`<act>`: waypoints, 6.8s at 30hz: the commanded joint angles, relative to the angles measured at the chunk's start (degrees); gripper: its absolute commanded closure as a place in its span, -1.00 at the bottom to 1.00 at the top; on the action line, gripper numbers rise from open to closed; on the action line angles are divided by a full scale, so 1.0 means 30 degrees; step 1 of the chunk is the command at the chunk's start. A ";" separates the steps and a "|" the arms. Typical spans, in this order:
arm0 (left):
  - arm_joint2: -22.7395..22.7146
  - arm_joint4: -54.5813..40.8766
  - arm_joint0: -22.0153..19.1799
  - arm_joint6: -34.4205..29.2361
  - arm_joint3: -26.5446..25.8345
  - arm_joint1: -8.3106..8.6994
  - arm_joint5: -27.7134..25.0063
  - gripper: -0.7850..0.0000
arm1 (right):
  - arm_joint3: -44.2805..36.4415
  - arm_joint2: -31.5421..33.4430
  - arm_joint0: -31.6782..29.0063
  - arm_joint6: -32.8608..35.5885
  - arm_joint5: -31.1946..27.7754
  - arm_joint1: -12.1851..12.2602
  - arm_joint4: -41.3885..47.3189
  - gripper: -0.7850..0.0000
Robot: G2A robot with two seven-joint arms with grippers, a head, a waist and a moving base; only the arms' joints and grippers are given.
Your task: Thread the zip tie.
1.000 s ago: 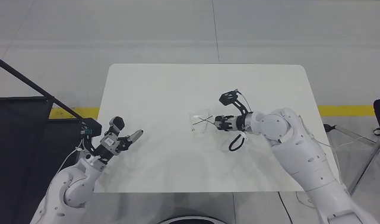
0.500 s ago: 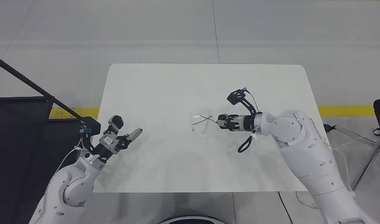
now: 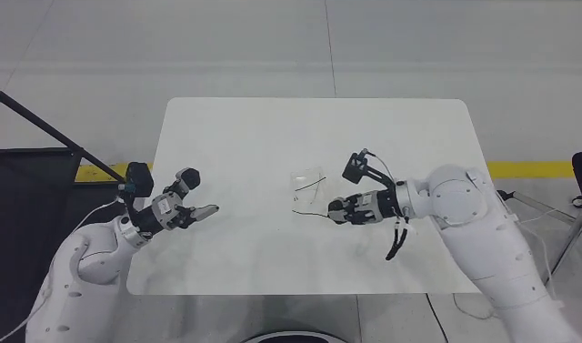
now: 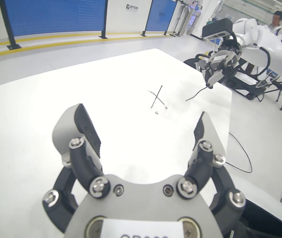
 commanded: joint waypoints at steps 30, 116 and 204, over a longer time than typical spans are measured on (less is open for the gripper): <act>0.1267 -0.3523 -0.0486 -0.2276 -0.0582 0.1122 0.0050 -1.00 | -0.0032 -0.3980 0.2069 -0.1339 -0.1339 0.2232 0.2325 1.00; 1.2986 0.2144 -0.5818 0.1936 -0.2649 0.5237 0.0050 0.49 | -0.1278 -0.9732 0.8260 0.0900 0.3355 -0.0042 0.3942 1.00; 1.3262 -0.1872 -0.5255 0.9256 -0.1285 0.4545 0.1051 1.00 | -0.2873 -0.4391 0.0646 -0.8117 -0.2655 0.0877 -0.0669 -0.44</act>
